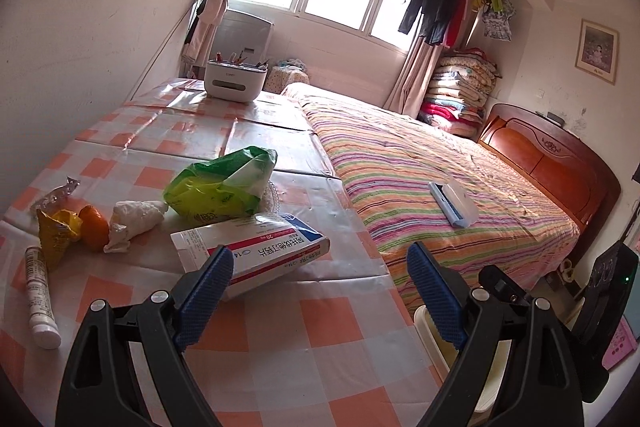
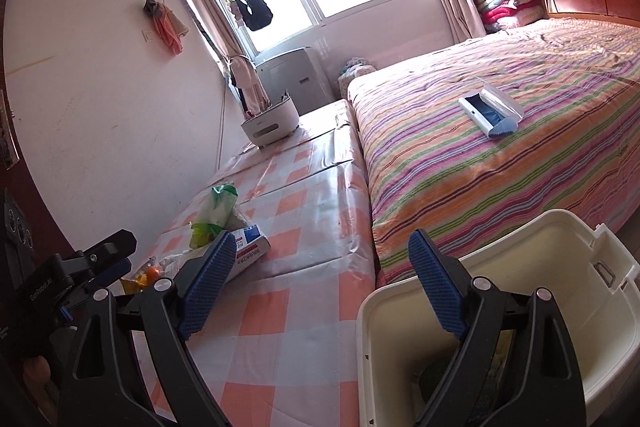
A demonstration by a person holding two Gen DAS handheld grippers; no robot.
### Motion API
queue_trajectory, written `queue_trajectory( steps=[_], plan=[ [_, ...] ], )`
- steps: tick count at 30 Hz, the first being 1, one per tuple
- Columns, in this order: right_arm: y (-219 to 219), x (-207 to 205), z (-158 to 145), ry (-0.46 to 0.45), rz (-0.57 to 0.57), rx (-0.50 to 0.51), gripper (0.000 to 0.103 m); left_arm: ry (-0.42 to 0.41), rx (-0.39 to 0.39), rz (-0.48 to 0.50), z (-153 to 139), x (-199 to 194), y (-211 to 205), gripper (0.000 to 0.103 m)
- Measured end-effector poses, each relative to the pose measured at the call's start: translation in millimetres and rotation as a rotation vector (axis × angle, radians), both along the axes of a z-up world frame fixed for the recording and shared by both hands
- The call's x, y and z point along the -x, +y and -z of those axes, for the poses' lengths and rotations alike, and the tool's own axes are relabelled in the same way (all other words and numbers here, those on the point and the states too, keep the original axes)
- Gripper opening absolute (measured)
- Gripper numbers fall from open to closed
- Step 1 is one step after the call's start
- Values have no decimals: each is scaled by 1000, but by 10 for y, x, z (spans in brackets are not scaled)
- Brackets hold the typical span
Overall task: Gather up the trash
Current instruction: 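Move both open tools back over the checked table, then close the left tool on the white cylindrical bottle while the right tool grasps the white medicine box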
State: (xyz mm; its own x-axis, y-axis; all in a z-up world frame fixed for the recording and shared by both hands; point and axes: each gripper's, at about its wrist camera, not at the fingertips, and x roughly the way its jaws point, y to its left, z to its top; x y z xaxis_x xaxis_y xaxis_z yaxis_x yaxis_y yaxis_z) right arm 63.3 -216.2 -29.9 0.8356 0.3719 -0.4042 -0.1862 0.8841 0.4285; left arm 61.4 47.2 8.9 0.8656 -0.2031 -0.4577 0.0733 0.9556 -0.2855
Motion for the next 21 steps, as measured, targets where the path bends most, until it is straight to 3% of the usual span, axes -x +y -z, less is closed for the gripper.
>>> queue_trajectory(
  steps=[8, 21],
  plan=[
    [411, -125, 63, 28, -95, 28, 87, 13, -6, -109, 53, 93, 483, 86],
    [1003, -287, 169, 80, -235, 63, 87, 81, 63, -311, 241, 249, 1336, 86]
  ],
)
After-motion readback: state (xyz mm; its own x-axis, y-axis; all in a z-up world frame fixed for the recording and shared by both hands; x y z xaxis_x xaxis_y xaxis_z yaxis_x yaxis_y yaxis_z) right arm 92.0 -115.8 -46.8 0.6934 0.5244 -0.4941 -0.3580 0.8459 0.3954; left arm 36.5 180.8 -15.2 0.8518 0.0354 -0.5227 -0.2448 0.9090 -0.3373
